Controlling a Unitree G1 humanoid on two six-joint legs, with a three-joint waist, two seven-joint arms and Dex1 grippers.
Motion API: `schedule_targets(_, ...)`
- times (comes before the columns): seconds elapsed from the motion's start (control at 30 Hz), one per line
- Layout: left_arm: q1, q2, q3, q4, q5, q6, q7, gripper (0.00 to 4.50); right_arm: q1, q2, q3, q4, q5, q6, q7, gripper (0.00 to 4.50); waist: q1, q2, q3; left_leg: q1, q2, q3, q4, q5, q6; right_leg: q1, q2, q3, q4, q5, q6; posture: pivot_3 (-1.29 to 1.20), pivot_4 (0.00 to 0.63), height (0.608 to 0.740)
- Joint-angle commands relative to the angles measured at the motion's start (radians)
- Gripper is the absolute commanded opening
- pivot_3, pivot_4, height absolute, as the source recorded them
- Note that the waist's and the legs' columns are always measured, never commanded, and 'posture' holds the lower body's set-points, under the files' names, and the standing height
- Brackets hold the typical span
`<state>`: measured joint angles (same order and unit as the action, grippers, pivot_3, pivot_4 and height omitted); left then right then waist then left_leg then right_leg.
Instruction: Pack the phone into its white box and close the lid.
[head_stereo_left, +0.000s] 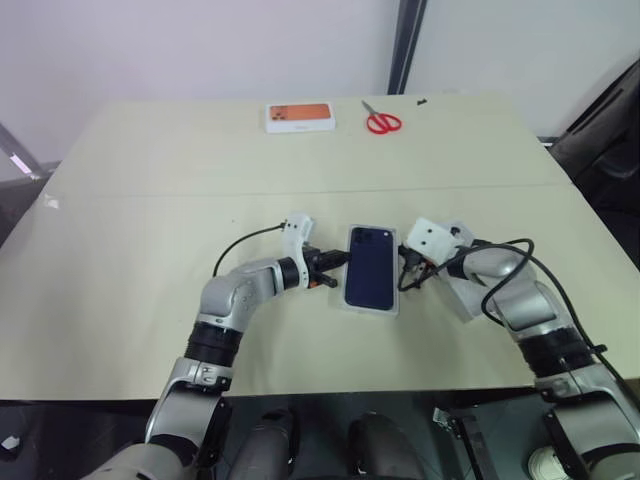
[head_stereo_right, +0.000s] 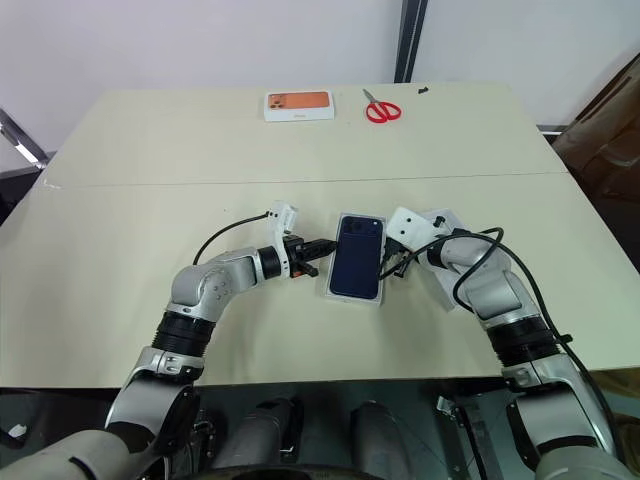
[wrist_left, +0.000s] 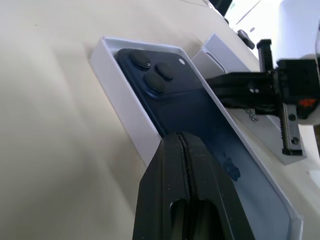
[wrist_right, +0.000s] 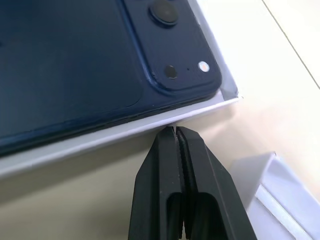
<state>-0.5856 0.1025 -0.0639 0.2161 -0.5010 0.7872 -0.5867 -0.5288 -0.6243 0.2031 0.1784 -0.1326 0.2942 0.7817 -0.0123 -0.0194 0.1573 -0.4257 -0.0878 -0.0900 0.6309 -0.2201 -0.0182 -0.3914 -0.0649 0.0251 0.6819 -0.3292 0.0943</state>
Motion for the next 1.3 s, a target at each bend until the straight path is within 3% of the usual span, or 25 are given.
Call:
schedule_targets(0.03, 0.02, -0.013, 0.002, -0.055, -0.012, 0.024, 0.01, 0.01, -0.044, 0.023, -0.009, 0.007, 0.008, -0.023, -0.01, 0.07, 0.0, 0.0, 0.0, 0.0, 0.0, 0.0, 0.0, 0.0, 0.0, 0.0, 0.0, 0.0, 0.0, 0.0, 0.0, 0.0, 0.15, 0.734)
schedule_targets(0.2, 0.043, -0.016, 0.003, -0.087, -0.008, 0.027, 0.02, 0.01, -0.057, 0.047, -0.004, 0.013, 0.006, -0.05, -0.018, 0.07, 0.0, 0.0, 0.0, 0.0, 0.0, 0.0, 0.0, 0.0, 0.0, 0.0, 0.0, 0.0, 0.0, 0.0, 0.0, 0.0, 0.15, 0.734)
schedule_targets(0.47, 0.036, 0.026, 0.049, -0.091, -0.017, -0.017, -0.005, 0.01, -0.024, -0.023, -0.055, -0.029, 0.01, -0.031, -0.007, 0.07, 0.001, 0.0, 0.0, 0.0, 0.0, 0.0, 0.0, 0.0, 0.0, 0.0, 0.0, 0.0, 0.0, 0.0, 0.0, 0.0, 0.15, 0.734)
schedule_targets(0.53, 0.038, 0.054, 0.066, -0.095, -0.029, -0.018, -0.03, 0.54, -0.013, -0.025, -0.115, -0.083, 0.096, 0.077, 0.03, 0.0, 0.001, 0.0, 0.0, 0.0, 0.0, 0.0, 0.0, 0.0, 0.0, 0.0, 0.0, 0.0, 0.0, 0.0, 0.0, 0.0, 0.15, 0.734)
schedule_targets(0.8, 0.05, 0.197, 0.099, -0.119, -0.04, -0.092, -0.17, 4.43, 0.115, -0.067, -0.224, -0.309, 0.184, 0.277, 0.017, 3.97, 0.002, 0.0, 0.0, 0.0, 0.0, 0.0, 0.0, 0.0, 0.0, 0.0, 0.0, 0.0, 0.0, 0.0, 0.0, 0.0, 0.15, 0.734)
schedule_targets(0.83, 0.063, 0.217, 0.087, -0.135, -0.014, -0.152, -0.196, 4.5, 0.14, -0.069, -0.228, -0.331, 0.191, 0.289, 0.014, 4.47, 0.003, 0.0, 0.0, 0.0, 0.0, 0.0, 0.0, 0.0, 0.0, 0.0, 0.0, 0.0, 0.0, 0.0, 0.0, 0.0, 0.15, 0.734)
schedule_targets(1.17, 0.188, 0.381, 0.097, -0.169, 0.021, -0.439, -0.463, 4.5, 0.308, -0.073, -0.324, -0.525, 0.226, 0.469, -0.097, 4.47, 0.002, 0.001, 0.0, 0.0, 0.0, 0.0, -0.001, 0.0, 0.001, 0.0, -0.001, 0.001, -0.001, 0.0, 0.0, 0.0, 0.15, 0.734)
schedule_targets(1.3, 0.244, 0.467, 0.122, -0.188, -0.018, -0.484, -0.614, 4.5, 0.29, -0.06, -0.345, -0.585, 0.292, 0.687, -0.119, 4.47, 0.001, 0.001, 0.0, 0.0, 0.001, 0.0, -0.001, -0.003, 0.005, 0.0, -0.001, 0.001, -0.001, 0.0, 0.0, 0.0, 0.15, 0.734)
